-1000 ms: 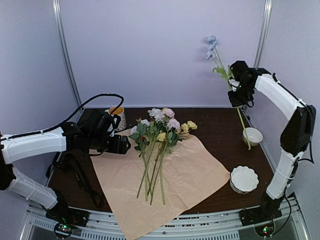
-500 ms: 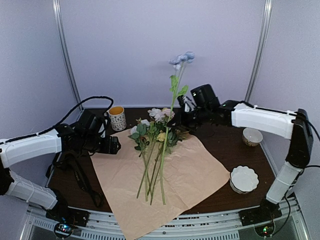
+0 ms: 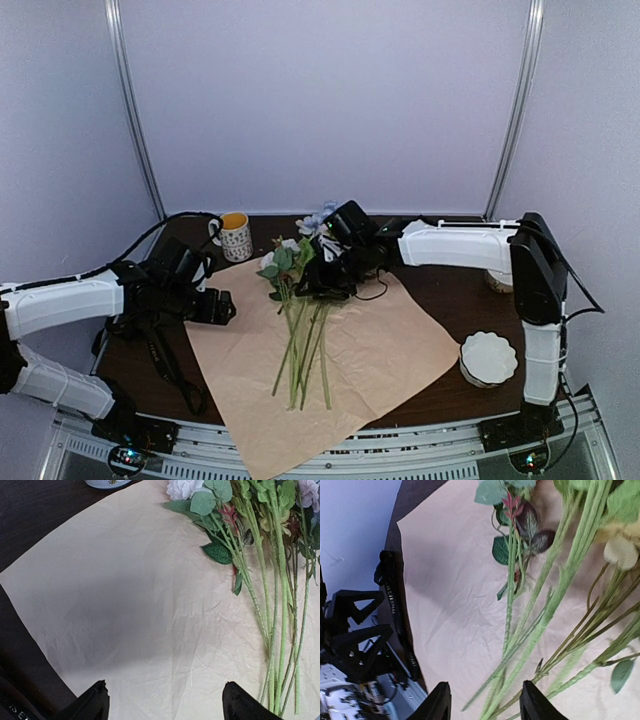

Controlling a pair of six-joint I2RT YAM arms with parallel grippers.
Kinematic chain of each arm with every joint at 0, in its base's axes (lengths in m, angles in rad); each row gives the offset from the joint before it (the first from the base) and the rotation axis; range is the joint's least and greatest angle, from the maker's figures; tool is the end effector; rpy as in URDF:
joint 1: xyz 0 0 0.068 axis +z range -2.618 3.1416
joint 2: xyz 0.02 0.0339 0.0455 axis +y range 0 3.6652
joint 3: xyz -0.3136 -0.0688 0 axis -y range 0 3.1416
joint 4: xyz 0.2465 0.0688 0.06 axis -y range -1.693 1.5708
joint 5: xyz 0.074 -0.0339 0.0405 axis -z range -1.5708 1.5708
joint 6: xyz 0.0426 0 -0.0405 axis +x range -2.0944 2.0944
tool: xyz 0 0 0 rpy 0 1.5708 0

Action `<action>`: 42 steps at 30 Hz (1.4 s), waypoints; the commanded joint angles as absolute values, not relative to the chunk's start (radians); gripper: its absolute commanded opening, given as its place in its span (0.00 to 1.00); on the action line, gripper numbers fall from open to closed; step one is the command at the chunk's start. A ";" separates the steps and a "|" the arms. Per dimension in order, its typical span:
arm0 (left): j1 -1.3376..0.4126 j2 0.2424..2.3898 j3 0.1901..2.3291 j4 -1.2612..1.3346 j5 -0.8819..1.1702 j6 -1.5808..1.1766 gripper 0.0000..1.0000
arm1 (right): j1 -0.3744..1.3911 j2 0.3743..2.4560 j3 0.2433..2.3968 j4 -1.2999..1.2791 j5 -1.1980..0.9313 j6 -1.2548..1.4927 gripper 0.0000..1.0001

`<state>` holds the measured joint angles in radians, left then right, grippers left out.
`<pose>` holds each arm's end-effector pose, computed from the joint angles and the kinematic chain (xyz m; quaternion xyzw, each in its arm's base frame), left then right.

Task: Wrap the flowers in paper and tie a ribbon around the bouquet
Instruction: Place the fake flower on the flattened wrapping paper, then move the flattened wrapping paper to the center of the board.

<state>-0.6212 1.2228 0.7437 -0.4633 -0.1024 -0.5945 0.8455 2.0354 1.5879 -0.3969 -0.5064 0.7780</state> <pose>0.1878 -0.1291 0.2538 -0.0031 0.9499 -0.1363 0.2812 0.3047 0.3748 0.2581 -0.1195 0.9014 0.4107 0.0668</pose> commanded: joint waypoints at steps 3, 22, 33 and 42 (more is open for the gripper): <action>-0.569 1.208 0.747 -0.437 -0.060 -0.575 0.92 | 0.758 1.846 1.661 -0.814 -0.214 0.453 0.67; -0.350 1.311 0.604 -0.302 0.126 -0.652 0.98 | 0.293 2.263 1.894 -1.074 -0.574 0.168 0.93; -0.350 1.418 0.572 -0.216 0.186 -0.645 0.95 | 0.331 2.311 1.843 -1.036 -0.798 0.144 0.50; -0.349 1.417 0.560 -0.198 0.197 -0.620 0.93 | 0.277 2.247 1.860 -0.994 -0.742 0.179 0.00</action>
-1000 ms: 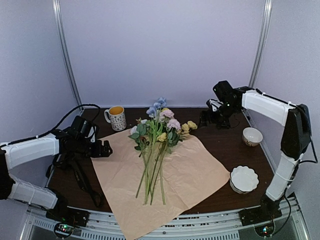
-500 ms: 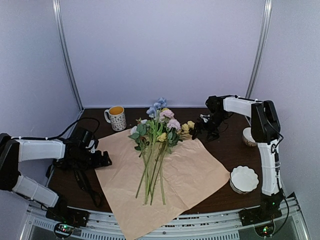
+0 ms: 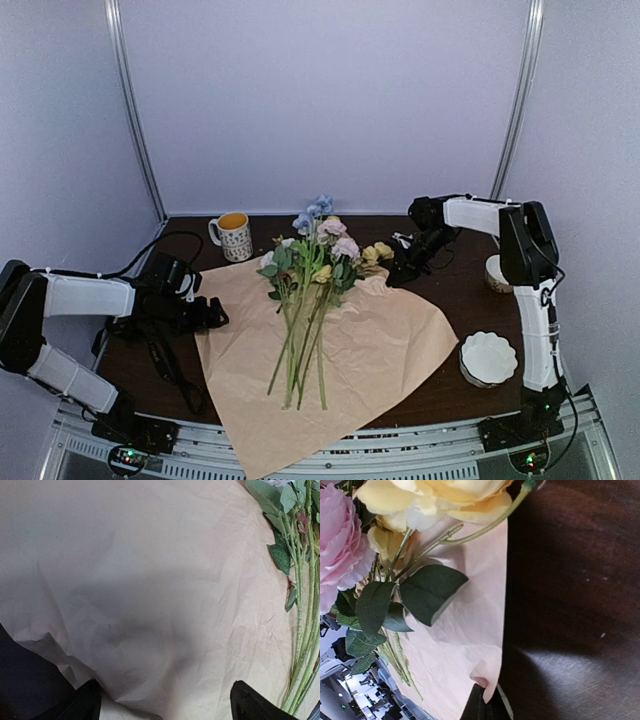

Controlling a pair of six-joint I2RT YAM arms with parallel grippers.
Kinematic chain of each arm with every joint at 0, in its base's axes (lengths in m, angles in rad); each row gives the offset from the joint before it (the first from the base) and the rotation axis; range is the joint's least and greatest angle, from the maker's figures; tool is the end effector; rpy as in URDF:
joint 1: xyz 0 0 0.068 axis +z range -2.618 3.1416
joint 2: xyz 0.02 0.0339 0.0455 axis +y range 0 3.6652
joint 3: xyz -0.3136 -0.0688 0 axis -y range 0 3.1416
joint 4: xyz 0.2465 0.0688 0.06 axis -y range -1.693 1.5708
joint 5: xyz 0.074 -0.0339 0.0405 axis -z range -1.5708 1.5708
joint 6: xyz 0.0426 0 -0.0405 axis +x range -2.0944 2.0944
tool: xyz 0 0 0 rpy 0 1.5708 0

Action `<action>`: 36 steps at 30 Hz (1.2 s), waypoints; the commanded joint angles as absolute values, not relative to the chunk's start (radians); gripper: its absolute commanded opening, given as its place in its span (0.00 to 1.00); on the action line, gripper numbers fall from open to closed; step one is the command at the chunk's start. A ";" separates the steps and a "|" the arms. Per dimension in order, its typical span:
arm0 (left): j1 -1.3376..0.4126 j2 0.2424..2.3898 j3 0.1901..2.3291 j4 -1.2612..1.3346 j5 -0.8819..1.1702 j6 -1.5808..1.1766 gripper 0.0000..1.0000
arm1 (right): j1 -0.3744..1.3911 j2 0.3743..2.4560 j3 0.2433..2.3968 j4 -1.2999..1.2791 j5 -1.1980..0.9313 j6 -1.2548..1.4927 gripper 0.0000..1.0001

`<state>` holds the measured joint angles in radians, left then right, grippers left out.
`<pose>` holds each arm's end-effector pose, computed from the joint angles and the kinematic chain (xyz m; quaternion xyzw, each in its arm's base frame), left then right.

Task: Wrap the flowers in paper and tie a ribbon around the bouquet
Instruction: Move the flattened wrapping paper to the center of the board.

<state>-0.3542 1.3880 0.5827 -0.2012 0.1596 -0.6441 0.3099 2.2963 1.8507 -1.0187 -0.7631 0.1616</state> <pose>0.2219 -0.0893 0.1876 -0.1163 0.9506 -0.2001 0.2070 0.4553 0.1767 0.1918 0.0884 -0.9228 -0.3731 0.0388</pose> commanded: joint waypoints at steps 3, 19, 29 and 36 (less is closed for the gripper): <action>-0.350 1.438 0.583 -0.200 0.196 -0.579 0.92 | 0.254 2.240 1.887 -0.997 -0.694 0.189 0.00; -0.442 1.428 0.718 -0.307 0.224 -0.363 0.90 | 0.157 2.398 2.327 -1.178 -0.396 0.114 0.00; -0.556 1.207 0.733 -0.444 0.078 -0.330 0.90 | 0.158 2.160 2.121 -1.114 -0.060 0.220 0.58; -0.657 1.067 0.767 -0.480 0.011 -0.265 0.89 | 0.279 1.683 1.641 -0.940 0.137 0.211 0.68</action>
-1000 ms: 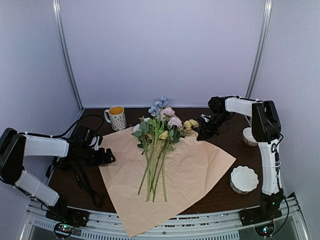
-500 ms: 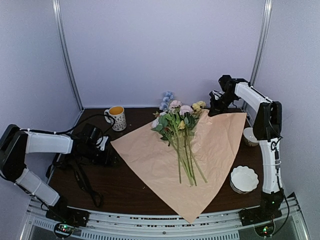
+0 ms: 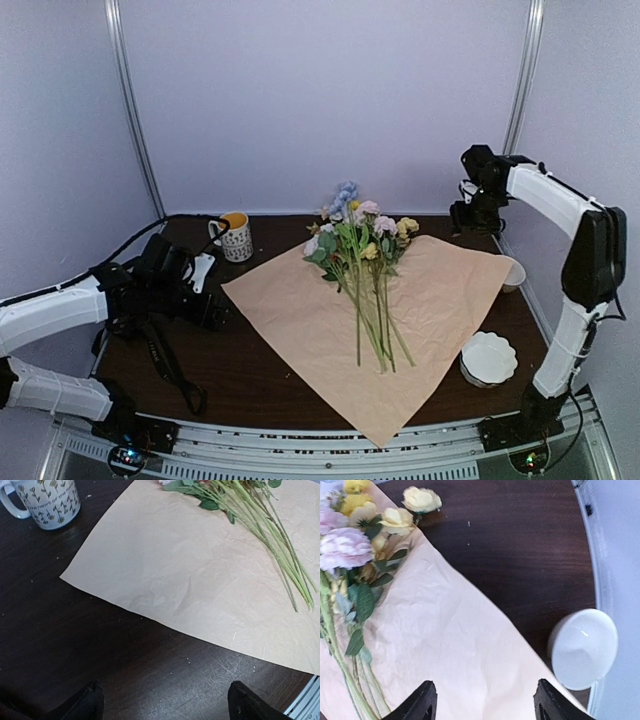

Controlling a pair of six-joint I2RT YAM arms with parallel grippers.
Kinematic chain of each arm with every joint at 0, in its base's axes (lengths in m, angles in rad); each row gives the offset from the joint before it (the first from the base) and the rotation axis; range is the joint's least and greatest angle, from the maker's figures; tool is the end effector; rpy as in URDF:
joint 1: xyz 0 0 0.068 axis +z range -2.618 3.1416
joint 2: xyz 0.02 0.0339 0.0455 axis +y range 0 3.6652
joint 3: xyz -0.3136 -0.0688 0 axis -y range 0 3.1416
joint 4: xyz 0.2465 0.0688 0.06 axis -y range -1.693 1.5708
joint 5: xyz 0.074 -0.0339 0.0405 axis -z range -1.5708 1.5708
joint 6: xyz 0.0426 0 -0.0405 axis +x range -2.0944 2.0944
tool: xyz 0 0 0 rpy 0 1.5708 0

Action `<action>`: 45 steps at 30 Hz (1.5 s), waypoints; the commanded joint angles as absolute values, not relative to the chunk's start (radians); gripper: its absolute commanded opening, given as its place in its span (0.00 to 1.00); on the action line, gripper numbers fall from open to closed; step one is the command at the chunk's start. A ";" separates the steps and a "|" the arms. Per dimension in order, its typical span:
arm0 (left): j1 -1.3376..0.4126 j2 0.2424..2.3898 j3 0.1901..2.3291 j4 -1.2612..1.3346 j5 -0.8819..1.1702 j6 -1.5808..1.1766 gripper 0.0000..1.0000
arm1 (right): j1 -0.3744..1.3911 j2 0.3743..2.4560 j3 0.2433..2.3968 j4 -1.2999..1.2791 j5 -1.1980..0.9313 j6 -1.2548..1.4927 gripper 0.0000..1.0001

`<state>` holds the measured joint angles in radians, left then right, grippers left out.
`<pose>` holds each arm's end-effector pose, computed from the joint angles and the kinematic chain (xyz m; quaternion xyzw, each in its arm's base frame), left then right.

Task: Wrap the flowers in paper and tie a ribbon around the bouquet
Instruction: Move the flattened wrapping paper to the center of the board, then pick up the bottom corner of the flattened wrapping paper from the center of the board.

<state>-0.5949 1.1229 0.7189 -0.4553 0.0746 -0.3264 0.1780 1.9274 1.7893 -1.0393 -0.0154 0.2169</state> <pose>0.1725 -0.1206 0.2662 0.1383 0.9266 -0.1860 0.2962 0.4197 0.0762 0.3252 0.0176 0.9805 0.0457 0.1901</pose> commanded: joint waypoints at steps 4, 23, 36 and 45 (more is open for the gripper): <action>-0.730 1.023 0.787 -0.471 -0.016 -0.219 0.88 | 0.475 1.524 1.430 -0.980 0.042 0.210 0.68; -0.954 1.153 0.889 -0.432 -0.087 -0.122 0.87 | 0.955 1.006 0.526 -0.696 -0.276 0.991 0.68; -0.999 1.145 0.882 -0.427 -0.090 -0.113 0.87 | 0.954 1.172 0.389 -0.256 -0.448 1.108 0.43; -1.223 1.267 0.958 -0.398 -0.152 0.101 0.85 | 0.942 1.146 0.394 -0.172 -0.532 1.158 0.00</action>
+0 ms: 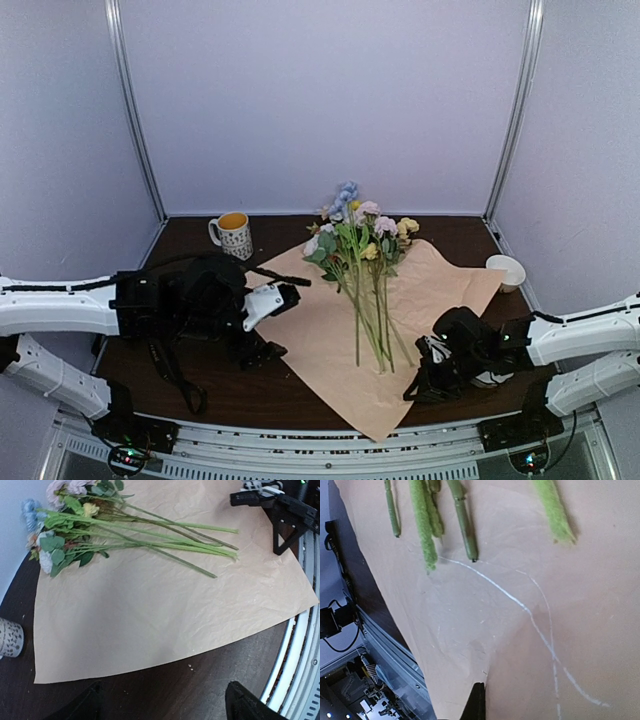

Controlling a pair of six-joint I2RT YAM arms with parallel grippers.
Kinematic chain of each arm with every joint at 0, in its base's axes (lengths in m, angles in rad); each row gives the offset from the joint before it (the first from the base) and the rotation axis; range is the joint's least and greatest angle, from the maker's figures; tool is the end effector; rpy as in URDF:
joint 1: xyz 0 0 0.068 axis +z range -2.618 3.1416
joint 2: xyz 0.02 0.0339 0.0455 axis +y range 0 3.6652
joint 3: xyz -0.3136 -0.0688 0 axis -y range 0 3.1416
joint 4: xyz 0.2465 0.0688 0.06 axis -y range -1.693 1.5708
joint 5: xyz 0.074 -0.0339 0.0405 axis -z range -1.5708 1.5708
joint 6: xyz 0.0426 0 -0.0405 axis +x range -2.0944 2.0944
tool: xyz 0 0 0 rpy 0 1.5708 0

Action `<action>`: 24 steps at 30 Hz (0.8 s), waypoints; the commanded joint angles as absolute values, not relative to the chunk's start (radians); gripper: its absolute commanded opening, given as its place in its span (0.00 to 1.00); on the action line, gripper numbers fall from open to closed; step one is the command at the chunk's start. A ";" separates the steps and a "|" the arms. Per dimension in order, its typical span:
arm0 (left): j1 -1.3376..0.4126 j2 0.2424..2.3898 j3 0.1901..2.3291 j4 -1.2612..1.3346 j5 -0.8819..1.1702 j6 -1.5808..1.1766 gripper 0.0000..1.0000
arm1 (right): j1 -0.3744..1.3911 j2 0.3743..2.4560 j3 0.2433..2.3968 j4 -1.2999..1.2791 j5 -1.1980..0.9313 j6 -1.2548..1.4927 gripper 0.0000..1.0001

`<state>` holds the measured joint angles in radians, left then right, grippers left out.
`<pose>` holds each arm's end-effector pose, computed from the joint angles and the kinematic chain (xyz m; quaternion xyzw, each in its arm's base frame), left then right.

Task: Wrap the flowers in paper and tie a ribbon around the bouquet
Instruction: Pick up the bottom corner of the flattened wrapping paper from the center of the board, then pass from the right arm to the left

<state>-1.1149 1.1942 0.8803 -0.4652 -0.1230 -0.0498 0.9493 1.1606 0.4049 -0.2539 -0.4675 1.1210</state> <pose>0.1105 -0.2135 0.3044 0.4472 0.8054 -0.1643 0.3526 0.0864 0.1535 0.1809 -0.0162 -0.9368 -0.3453 0.0539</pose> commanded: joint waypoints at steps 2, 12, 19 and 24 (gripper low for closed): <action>-1.296 1.346 1.017 -0.395 -0.151 0.193 0.86 | 0.923 1.146 0.387 -0.133 -0.580 1.178 0.00; -1.367 1.696 1.299 -0.472 0.056 0.371 0.91 | 0.858 1.116 0.470 -0.187 -0.686 1.161 0.00; -1.363 1.730 1.324 -0.498 0.192 0.417 0.96 | 0.825 1.101 0.520 -0.227 -0.710 1.158 0.00; -1.355 1.831 1.407 -0.572 0.095 0.372 0.86 | 0.818 1.107 0.535 -0.254 -0.708 1.133 0.00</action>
